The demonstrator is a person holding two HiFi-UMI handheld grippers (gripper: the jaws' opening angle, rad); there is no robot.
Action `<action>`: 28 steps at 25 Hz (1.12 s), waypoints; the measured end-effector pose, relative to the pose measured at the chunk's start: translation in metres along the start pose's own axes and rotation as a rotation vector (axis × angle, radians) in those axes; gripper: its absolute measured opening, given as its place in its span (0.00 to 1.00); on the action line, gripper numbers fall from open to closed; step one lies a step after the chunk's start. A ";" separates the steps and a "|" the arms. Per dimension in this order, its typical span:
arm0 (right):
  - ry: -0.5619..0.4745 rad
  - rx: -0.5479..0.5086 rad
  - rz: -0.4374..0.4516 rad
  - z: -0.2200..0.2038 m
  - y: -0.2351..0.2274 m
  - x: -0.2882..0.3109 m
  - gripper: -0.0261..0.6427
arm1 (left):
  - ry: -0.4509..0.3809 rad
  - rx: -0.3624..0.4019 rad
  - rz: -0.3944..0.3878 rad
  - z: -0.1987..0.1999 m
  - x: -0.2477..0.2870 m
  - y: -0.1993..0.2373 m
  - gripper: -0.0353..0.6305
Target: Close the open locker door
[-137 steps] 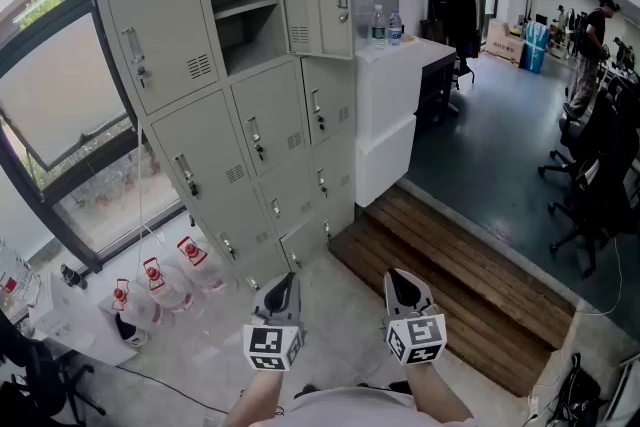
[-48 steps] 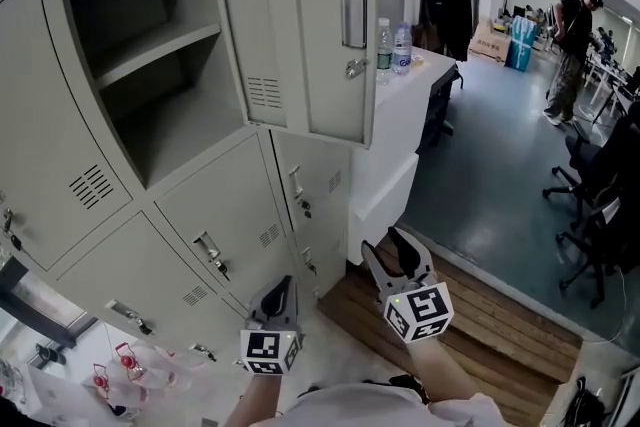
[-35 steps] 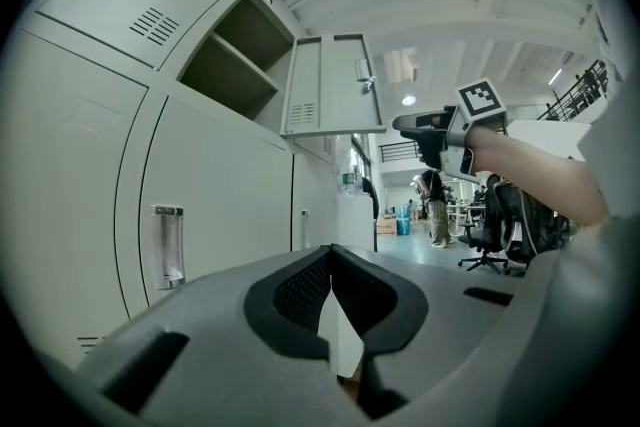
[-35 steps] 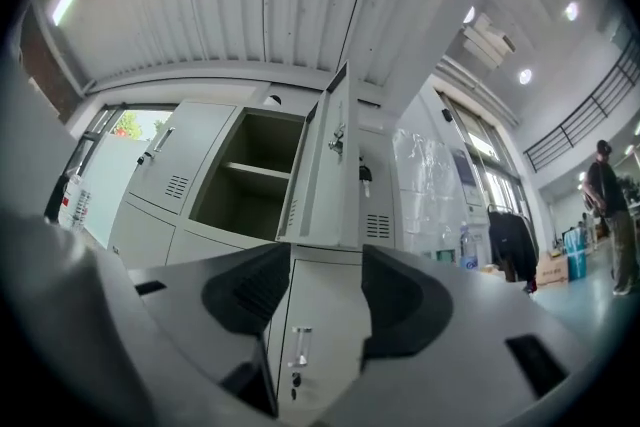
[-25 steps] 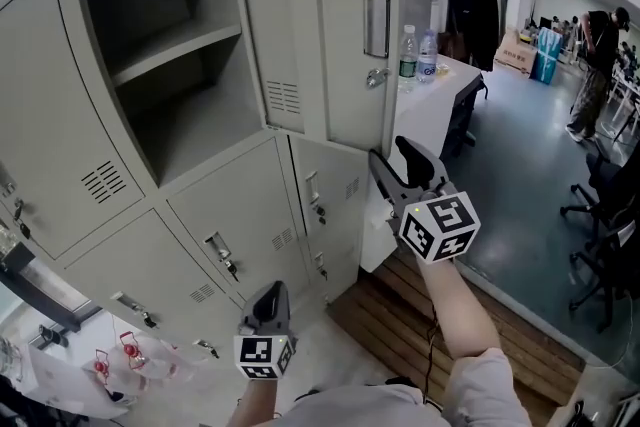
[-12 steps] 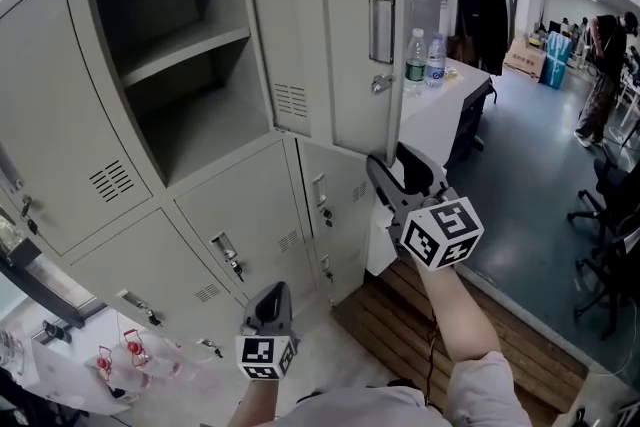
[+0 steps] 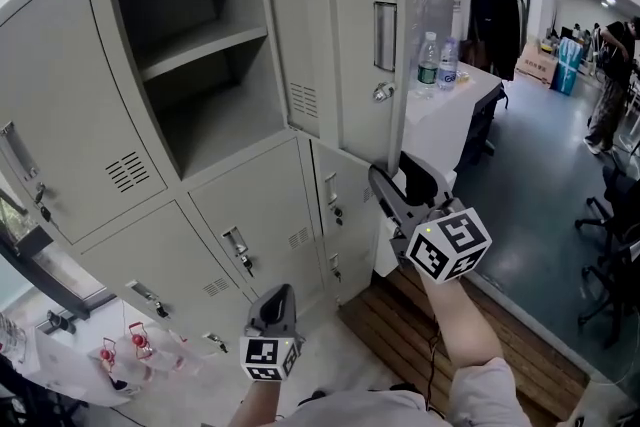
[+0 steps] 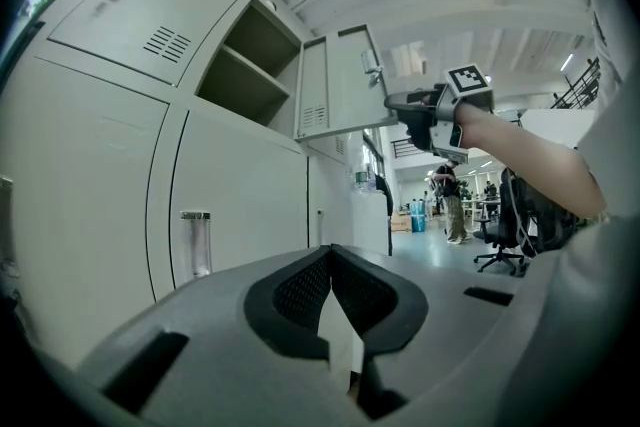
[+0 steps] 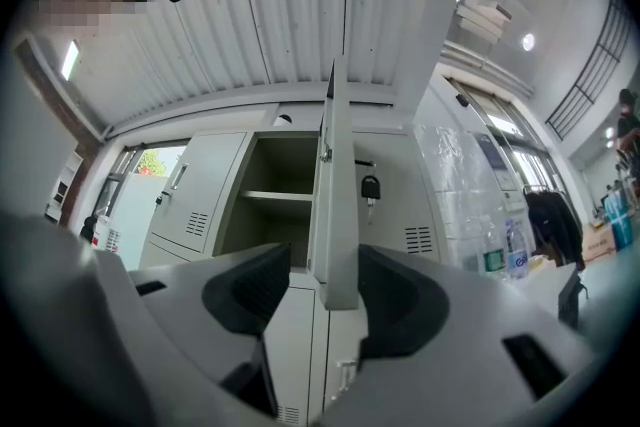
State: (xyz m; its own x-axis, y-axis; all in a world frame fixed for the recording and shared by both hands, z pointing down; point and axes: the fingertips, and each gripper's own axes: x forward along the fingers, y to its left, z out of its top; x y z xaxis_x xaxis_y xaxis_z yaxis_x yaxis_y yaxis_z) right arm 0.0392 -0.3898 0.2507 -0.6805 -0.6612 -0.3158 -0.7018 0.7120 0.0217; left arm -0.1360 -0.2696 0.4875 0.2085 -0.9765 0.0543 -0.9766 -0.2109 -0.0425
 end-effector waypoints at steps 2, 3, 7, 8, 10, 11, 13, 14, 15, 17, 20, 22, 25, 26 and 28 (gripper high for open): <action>-0.004 0.008 0.019 0.001 0.007 -0.001 0.33 | 0.003 -0.002 0.006 -0.001 -0.003 0.001 0.07; -0.006 0.009 0.032 0.002 0.012 -0.001 0.33 | 0.004 -0.002 0.008 -0.001 -0.004 0.001 0.07; -0.011 -0.007 0.108 0.006 0.039 0.002 0.33 | 0.006 -0.005 0.022 -0.003 -0.009 0.004 0.07; -0.012 -0.012 0.128 0.007 0.047 0.004 0.33 | 0.005 -0.005 0.027 -0.003 -0.010 0.005 0.07; -0.016 -0.013 0.161 0.008 0.062 0.007 0.33 | 0.003 -0.004 0.038 -0.002 -0.012 0.009 0.07; -0.019 -0.009 0.179 0.008 0.069 0.009 0.33 | 0.002 -0.003 0.044 -0.002 -0.014 0.012 0.07; -0.022 0.006 0.223 0.008 0.082 0.011 0.33 | 0.001 -0.003 0.061 -0.002 -0.018 0.016 0.07; -0.022 0.010 0.245 0.008 0.088 0.012 0.33 | 0.002 -0.005 0.071 -0.002 -0.021 0.019 0.07; -0.024 0.012 0.263 0.008 0.094 0.014 0.33 | 0.004 -0.007 0.082 -0.003 -0.023 0.023 0.07; -0.026 0.006 0.294 0.007 0.107 0.020 0.33 | 0.008 -0.013 0.105 -0.005 -0.027 0.031 0.07; -0.028 0.014 0.344 0.006 0.124 0.029 0.33 | 0.011 -0.015 0.138 -0.007 -0.034 0.043 0.07; -0.029 0.025 0.376 0.005 0.137 0.035 0.33 | 0.016 -0.016 0.159 -0.009 -0.040 0.051 0.07; -0.033 0.029 0.421 0.002 0.156 0.044 0.33 | 0.024 -0.019 0.197 -0.013 -0.049 0.066 0.07; -0.034 0.030 0.436 0.001 0.162 0.047 0.33 | 0.026 -0.022 0.209 -0.015 -0.052 0.071 0.07; -0.038 0.034 0.463 -0.001 0.174 0.055 0.33 | 0.025 -0.021 0.234 -0.015 -0.058 0.082 0.07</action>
State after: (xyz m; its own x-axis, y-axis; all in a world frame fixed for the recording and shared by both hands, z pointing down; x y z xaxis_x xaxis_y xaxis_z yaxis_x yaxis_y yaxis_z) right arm -0.1208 -0.3028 0.2378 -0.9119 -0.2631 -0.3149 -0.3182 0.9380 0.1376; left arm -0.2293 -0.2300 0.4958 -0.0250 -0.9972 0.0704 -0.9991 0.0225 -0.0364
